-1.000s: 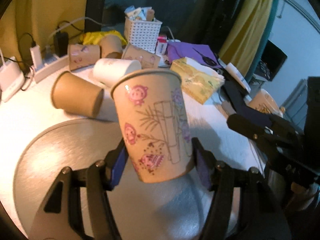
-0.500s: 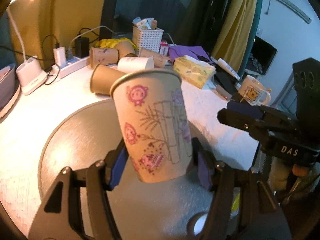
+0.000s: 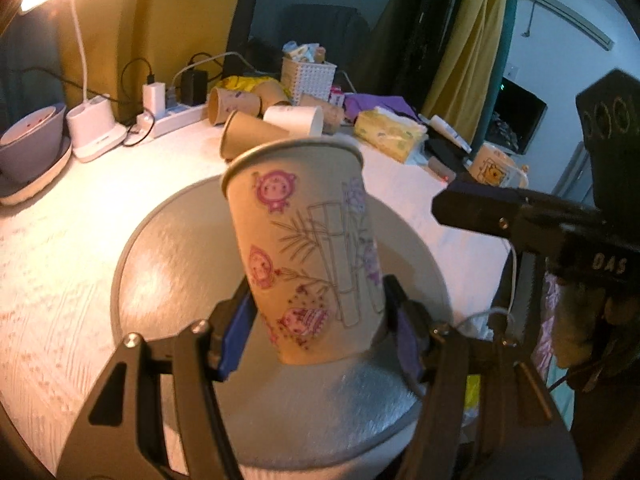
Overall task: Flip cup upright
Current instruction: 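Rotate the right gripper to turn the held cup rim-up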
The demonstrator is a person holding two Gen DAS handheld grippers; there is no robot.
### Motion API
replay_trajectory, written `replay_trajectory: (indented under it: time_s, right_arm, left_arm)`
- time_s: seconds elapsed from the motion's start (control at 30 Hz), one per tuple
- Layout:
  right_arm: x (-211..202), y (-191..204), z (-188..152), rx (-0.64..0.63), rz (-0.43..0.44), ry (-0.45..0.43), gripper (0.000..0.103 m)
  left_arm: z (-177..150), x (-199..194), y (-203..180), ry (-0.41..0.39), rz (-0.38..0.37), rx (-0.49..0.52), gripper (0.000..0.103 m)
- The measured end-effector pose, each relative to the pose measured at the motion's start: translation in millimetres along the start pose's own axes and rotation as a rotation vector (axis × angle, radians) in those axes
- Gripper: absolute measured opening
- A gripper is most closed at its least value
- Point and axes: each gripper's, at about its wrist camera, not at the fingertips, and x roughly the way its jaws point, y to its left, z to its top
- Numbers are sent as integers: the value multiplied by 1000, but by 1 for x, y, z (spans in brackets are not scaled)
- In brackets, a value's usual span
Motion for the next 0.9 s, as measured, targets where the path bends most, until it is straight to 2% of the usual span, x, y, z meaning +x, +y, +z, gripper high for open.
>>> replay_trajectory:
  time_s: [0.27, 0.4, 0.5, 0.67, 0.73, 0.9]
  right_arm:
    - [1, 32, -15, 20, 113, 44, 50]
    - [0, 46, -21, 46, 188, 60, 51]
    - [1, 55, -23, 58, 239, 76, 64]
    - [-6, 68, -28, 71, 267, 83, 66]
    - [-7, 70, -30, 82, 269, 86, 70]
    - [-9, 70, -33, 119, 306, 95, 71]
  left_arm:
    - [-30, -22, -3, -52, 52, 65, 62]
    - [-43, -30, -7, -84, 49, 95, 62]
    - [-51, -36, -14, -107, 28, 129, 62]
    - [-61, -51, -22, -155, 2, 151, 62]
    - [-65, -56, -25, -173, -6, 166, 62]
    - [-73, -66, -37, -202, -22, 224, 63]
